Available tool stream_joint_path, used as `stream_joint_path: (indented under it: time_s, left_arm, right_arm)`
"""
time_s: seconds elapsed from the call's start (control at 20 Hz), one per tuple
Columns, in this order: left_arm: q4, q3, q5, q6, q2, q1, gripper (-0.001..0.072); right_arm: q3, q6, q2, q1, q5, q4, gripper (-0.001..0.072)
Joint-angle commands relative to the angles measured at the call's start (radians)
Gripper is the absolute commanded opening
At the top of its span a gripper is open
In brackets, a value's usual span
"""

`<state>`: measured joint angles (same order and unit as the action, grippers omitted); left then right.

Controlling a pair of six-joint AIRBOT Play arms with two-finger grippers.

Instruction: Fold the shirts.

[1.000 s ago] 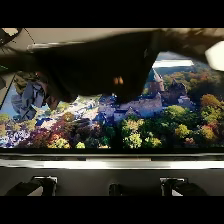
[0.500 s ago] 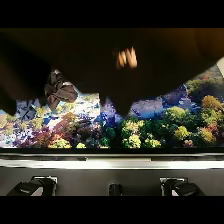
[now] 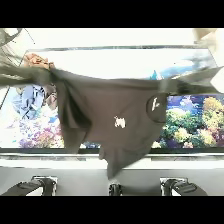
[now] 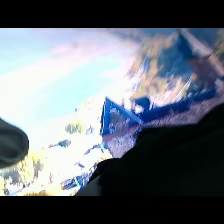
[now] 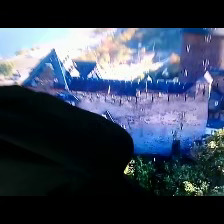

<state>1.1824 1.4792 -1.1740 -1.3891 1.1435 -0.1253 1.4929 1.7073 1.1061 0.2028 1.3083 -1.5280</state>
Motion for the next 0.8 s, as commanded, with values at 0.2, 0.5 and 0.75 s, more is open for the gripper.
stream_joint_path:
  time_s: [0.2,0.5,0.75]
  left_arm:
    - [-0.134,-0.153,0.054,0.021,0.402,0.0,0.0057]
    - [-0.051,0.049,-0.211,0.036,0.393,0.146,0.0669]
    - [-0.056,-0.323,-0.224,0.034,0.22,0.274,0.0513]
  right_arm:
    - [-0.193,0.281,0.377,0.0,-0.522,0.106,0.0057]
    - [-0.104,0.163,0.301,-0.06,-0.425,0.149,0.0594]
    - [-0.127,-0.022,0.275,-0.3,-0.033,0.213,0.0558]
